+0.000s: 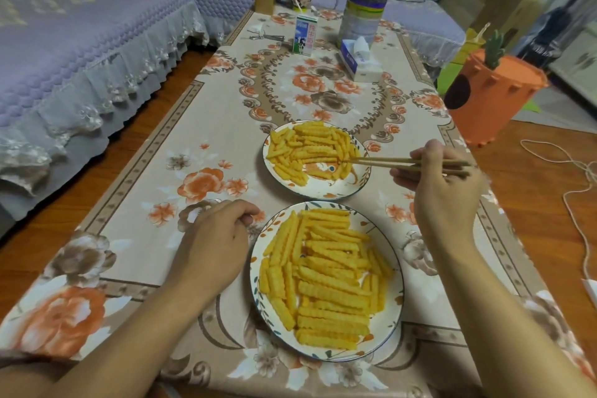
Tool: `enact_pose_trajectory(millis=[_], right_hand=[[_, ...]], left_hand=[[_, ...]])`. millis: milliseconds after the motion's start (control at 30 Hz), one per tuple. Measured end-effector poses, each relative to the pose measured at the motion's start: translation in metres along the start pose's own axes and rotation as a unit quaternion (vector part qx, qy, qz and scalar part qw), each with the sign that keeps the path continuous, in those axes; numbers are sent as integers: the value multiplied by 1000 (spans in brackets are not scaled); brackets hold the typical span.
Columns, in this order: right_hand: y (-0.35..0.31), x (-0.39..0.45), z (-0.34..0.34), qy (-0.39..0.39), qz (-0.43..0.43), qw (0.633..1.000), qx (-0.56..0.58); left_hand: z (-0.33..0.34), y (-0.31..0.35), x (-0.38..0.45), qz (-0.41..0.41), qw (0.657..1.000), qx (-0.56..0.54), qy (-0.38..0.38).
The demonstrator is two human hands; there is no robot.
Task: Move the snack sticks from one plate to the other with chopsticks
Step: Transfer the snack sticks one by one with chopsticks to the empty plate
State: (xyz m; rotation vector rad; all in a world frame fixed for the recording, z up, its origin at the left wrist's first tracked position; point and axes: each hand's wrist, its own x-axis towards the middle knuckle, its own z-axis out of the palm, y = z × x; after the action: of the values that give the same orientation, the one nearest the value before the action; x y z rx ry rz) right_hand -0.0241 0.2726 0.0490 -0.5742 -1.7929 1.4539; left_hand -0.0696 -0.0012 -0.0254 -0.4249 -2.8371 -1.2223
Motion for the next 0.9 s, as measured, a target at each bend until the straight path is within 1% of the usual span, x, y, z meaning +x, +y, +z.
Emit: enact_pose_trajectory(millis=[100, 200, 300, 467, 667, 900], right_hand=[[6, 0, 3, -8, -4, 1000, -9], [11, 2, 3, -15, 12, 1000, 10], [9, 5, -1, 0, 30, 999, 41], [-5, 8, -12, 26, 20, 997, 71], [-5, 11, -17, 40, 38, 996, 76], [2, 2, -7, -3, 14, 999, 30]], left_hand=[[2, 0, 1, 1, 1000, 4, -4], [3, -1, 2, 1, 1000, 9, -6], [3, -1, 2, 5, 1000, 13, -6], [1, -2, 1, -1, 1000, 5, -6], [1, -1, 0, 6, 1000, 10, 2], [0, 1, 0, 3, 1000, 8, 1]])
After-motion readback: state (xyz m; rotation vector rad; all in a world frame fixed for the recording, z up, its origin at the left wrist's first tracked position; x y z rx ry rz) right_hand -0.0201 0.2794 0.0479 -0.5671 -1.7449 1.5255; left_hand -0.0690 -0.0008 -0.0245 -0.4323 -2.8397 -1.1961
